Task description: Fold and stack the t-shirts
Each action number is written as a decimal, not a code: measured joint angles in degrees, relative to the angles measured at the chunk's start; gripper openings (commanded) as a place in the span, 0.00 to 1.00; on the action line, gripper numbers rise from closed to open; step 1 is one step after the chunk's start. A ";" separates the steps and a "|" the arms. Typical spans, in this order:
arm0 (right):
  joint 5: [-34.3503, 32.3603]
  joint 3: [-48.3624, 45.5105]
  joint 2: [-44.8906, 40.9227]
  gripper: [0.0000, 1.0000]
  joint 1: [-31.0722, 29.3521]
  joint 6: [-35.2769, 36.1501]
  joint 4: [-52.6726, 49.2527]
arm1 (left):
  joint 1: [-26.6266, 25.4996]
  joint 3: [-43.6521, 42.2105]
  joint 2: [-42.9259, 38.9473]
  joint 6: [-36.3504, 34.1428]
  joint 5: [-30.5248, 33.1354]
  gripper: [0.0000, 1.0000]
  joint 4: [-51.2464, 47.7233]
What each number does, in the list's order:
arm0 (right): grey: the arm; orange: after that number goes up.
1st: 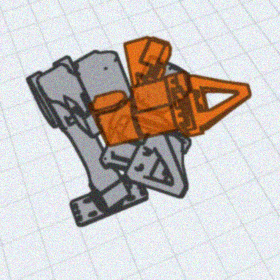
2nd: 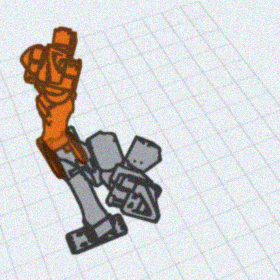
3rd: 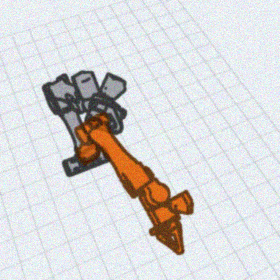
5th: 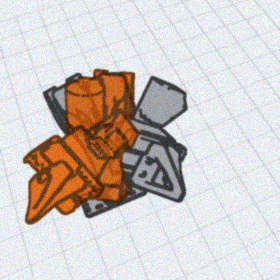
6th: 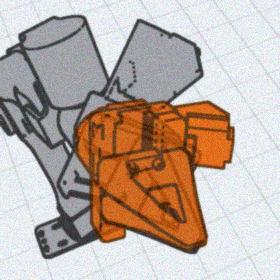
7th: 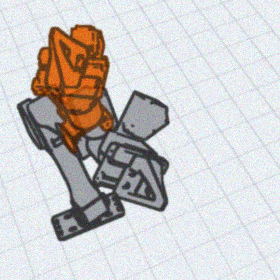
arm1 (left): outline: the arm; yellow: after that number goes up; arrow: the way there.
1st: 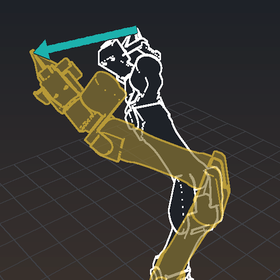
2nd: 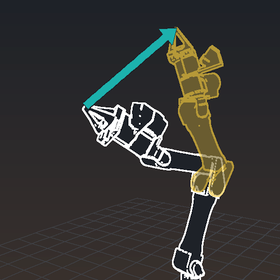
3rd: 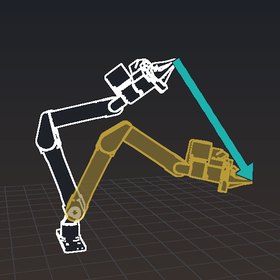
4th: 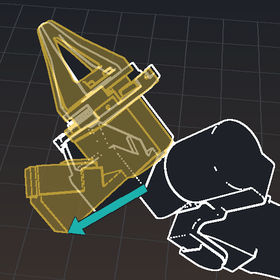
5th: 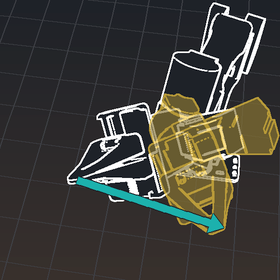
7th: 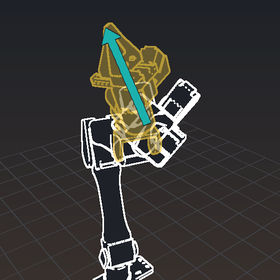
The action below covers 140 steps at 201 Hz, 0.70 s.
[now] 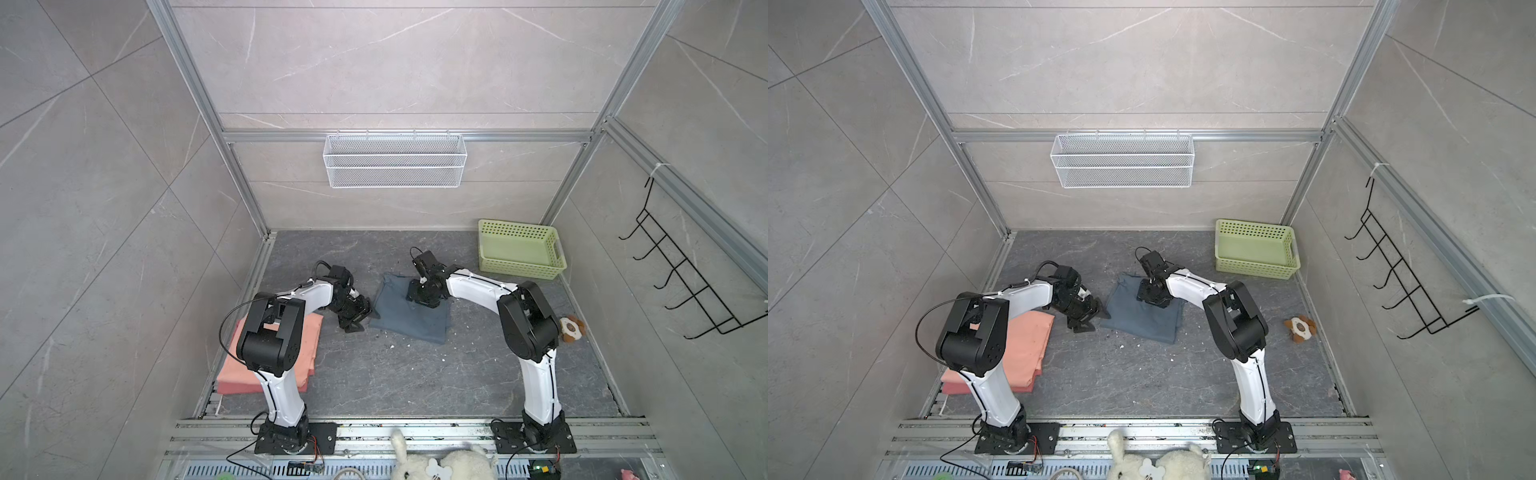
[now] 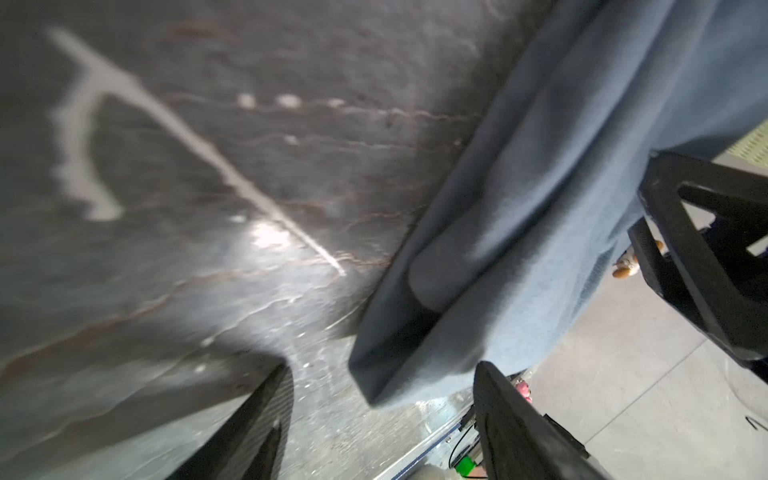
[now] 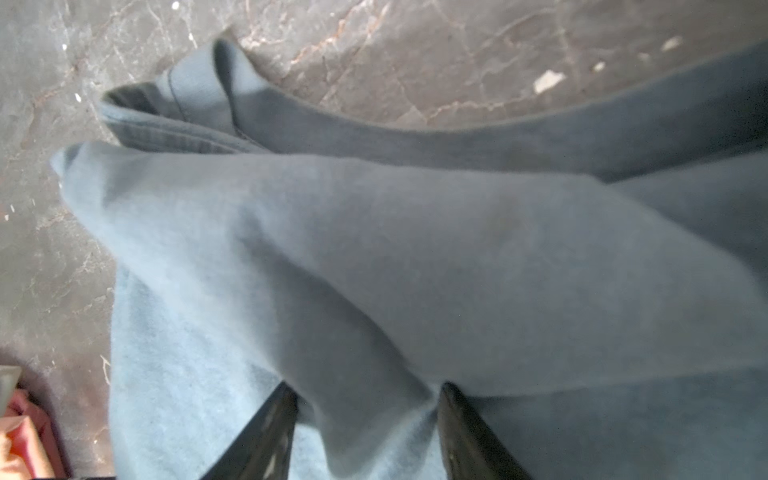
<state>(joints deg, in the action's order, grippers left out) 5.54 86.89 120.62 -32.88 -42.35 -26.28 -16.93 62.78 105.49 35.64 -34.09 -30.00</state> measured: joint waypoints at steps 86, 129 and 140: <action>-0.31 -9.46 -10.19 0.80 -1.03 5.68 4.72 | -2.10 -0.79 1.42 8.17 -2.67 0.03 5.25; -6.40 -20.00 -26.45 0.92 -9.20 18.36 6.21 | -2.12 5.18 1.14 10.32 -6.05 0.00 2.23; -8.24 -22.40 -29.14 0.93 -12.37 20.96 6.84 | -2.10 6.93 0.74 10.45 -6.97 0.00 1.22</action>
<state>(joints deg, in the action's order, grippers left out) -2.70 64.49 91.48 -45.25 -21.39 -19.44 -19.03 69.71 106.24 46.09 -41.06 -28.77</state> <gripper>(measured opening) 0.920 0.079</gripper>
